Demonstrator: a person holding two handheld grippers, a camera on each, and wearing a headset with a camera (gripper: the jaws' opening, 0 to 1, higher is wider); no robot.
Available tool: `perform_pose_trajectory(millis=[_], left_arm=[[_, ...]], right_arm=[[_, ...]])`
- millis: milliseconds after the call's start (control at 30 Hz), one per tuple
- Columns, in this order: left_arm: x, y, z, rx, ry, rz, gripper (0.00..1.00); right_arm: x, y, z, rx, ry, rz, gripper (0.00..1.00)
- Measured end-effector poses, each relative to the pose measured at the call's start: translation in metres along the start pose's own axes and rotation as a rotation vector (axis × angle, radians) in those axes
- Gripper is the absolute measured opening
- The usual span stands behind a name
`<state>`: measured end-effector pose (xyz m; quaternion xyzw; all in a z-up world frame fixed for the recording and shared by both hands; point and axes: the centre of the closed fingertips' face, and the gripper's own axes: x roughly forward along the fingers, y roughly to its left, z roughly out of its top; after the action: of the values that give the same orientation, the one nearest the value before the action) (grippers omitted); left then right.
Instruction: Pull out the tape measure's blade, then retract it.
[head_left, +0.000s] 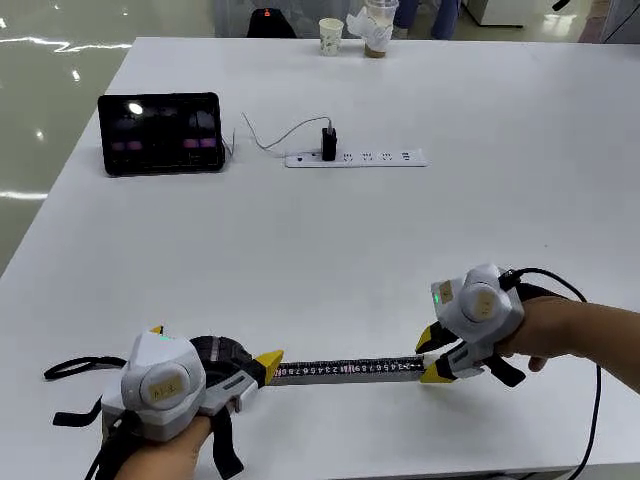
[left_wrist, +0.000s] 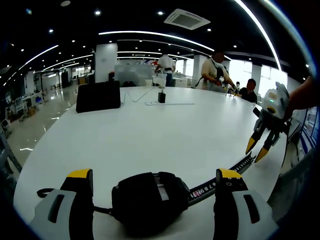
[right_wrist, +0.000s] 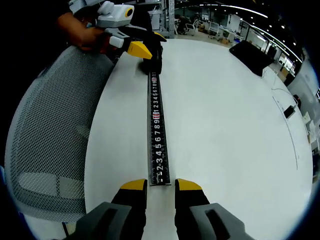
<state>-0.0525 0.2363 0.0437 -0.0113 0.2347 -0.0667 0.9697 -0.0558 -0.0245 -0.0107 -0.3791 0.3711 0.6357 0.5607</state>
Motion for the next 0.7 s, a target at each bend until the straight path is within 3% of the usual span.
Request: perform_pose_trajectory(millis=[367, 467, 567, 700], left_arm=[[0.001, 0.002, -0.004, -0.001, 0.011, 0.011, 0.99], [0.003, 0.001, -0.007, -0.05, 0.022, 0.006, 0.99], [0.002, 0.003, -0.01, -0.027, 0.041, 0.02, 0.95], [0.003, 0.006, -0.012, -0.052, 0.046, 0.029, 0.92]], right_arm=[[0.006, 0.001, 0.0, -0.014, 0.01, -0.011, 0.13], [0.006, 0.001, 0.0, -0.037, 0.012, -0.019, 0.12], [0.007, 0.002, 0.0, -0.047, 0.027, -0.033, 0.12], [0.007, 0.0, 0.0, -0.026, 0.043, -0.035, 0.11]])
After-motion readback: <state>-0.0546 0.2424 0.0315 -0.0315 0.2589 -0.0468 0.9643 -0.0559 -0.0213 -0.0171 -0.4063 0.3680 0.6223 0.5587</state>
